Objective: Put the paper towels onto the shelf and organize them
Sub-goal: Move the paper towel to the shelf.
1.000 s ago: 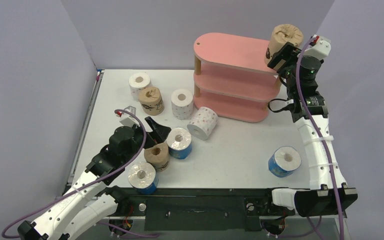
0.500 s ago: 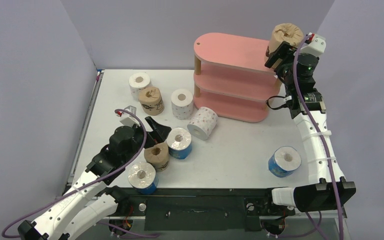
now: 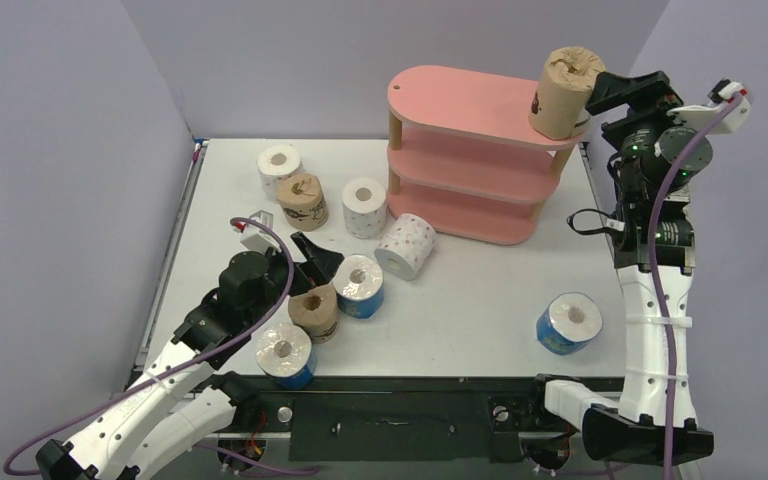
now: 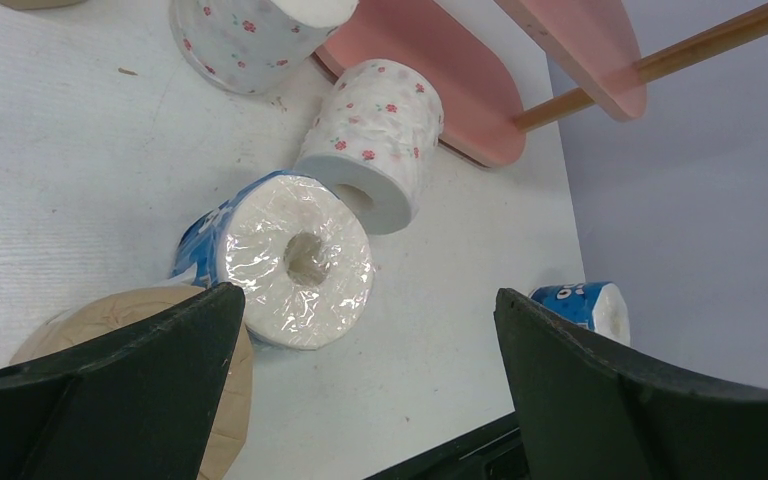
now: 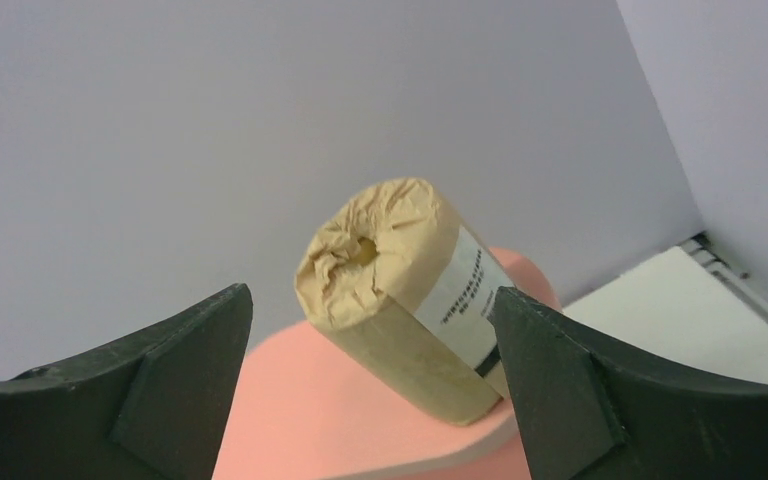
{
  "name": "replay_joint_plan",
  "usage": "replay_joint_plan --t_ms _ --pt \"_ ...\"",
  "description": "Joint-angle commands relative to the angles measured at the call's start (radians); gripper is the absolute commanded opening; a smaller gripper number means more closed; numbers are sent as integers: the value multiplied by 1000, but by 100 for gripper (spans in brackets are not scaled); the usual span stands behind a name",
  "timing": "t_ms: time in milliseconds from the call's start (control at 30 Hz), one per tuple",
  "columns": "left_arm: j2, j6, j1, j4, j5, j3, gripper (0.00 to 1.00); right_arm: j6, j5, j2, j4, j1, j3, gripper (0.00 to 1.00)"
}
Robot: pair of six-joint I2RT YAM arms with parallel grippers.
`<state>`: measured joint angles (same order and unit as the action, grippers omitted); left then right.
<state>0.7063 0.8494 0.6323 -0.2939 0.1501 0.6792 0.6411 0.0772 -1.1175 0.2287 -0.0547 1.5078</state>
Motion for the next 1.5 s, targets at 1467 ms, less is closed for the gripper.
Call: replay_joint_plan --t_ms 1467 --pt "-9 -15 0 19 21 12 96 388 -317 -273 -383 -54 -62 87"
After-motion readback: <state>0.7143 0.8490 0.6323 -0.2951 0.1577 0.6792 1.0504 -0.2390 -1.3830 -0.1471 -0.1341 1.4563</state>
